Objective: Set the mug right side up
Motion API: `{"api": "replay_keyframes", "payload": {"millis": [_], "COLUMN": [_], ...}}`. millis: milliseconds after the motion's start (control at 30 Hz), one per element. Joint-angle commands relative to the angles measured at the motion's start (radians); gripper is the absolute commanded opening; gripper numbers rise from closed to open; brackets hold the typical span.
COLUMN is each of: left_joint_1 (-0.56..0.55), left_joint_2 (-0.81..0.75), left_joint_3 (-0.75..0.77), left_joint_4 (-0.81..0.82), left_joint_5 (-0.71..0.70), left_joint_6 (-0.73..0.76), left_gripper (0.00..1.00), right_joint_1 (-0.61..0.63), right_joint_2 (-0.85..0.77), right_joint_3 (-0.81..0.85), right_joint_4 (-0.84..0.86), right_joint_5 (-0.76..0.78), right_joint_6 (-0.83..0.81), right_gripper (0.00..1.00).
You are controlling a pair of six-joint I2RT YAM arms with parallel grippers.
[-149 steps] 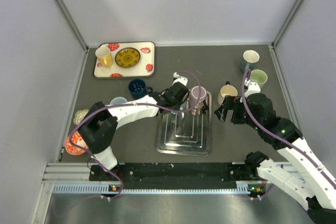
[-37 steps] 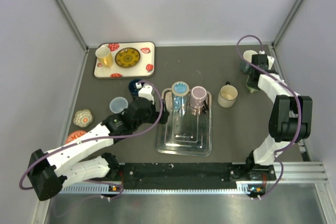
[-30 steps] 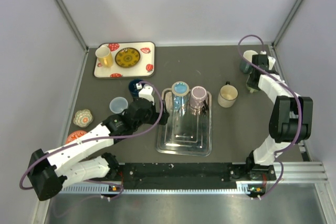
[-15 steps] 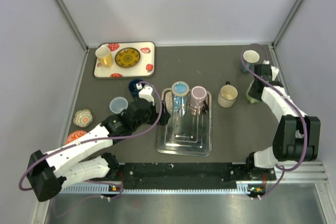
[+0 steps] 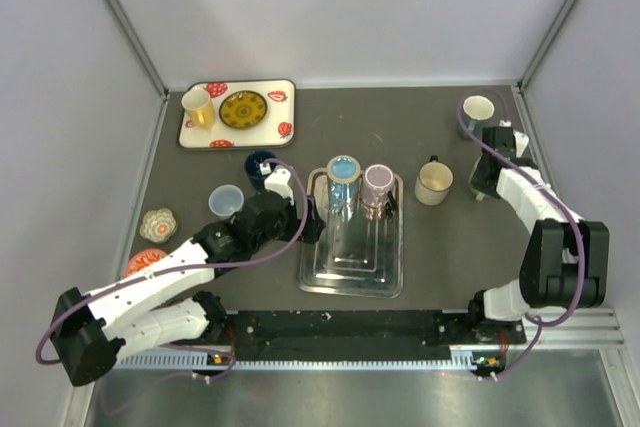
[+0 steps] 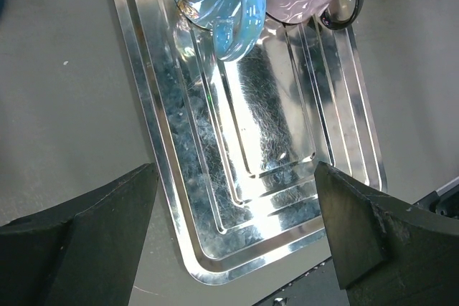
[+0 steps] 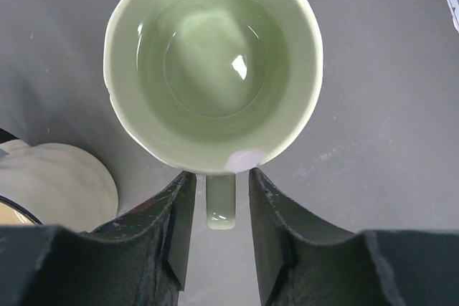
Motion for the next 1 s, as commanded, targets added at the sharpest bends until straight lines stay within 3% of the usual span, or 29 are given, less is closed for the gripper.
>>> {"api": "replay_keyframes", "payload": {"millis": [0, 267, 333, 467, 533, 767, 900, 967], "left_joint_1": [0.000, 0.000, 0.002, 0.000, 0.000, 0.000, 0.002, 0.002], "left_joint_2": [-0.014, -0.007, -0.006, -0.003, -0.001, 0.008, 0.006, 0.006], "left_joint_3": [-0.004, -0.001, -0.002, -0.001, 0.001, 0.005, 0.005, 0.004], "left_joint_4": [0.040, 0.042, 0.042, 0.042, 0.043, 0.049, 0.049, 0.049], "left_joint_5": [0.010, 0.009, 0.009, 0.012, 0.015, 0.024, 0.027, 0.029], "left_joint_6": [-0.015, -0.009, -0.009, -0.009, -0.012, -0.012, -0.012, -0.012], "left_gripper": [0.96, 0.96, 0.96, 0.96, 0.96, 0.96, 0.96, 0.96], "right_joint_1": [0.007, 0.007, 0.007, 0.008, 0.007, 0.011, 0.011, 0.011], "right_joint_2": [0.010, 0.040, 0.046, 0.049, 0.047, 0.041, 0.040, 0.044], "right_joint_3": [0.027, 0.043, 0.050, 0.056, 0.059, 0.076, 0.083, 0.082], "right_joint_4": [-0.004, -0.005, -0.005, -0.005, -0.005, -0.021, -0.027, -0.031], "right_joint_5": [0.014, 0.008, 0.009, 0.011, 0.012, 0.020, 0.025, 0.025], "right_joint_6": [0.007, 0.004, 0.004, 0.004, 0.006, 0.001, -0.002, -0.005], "right_gripper": [0.40, 0.39, 0.35, 0.16, 0.14, 0.34, 0.35, 0.28]}}
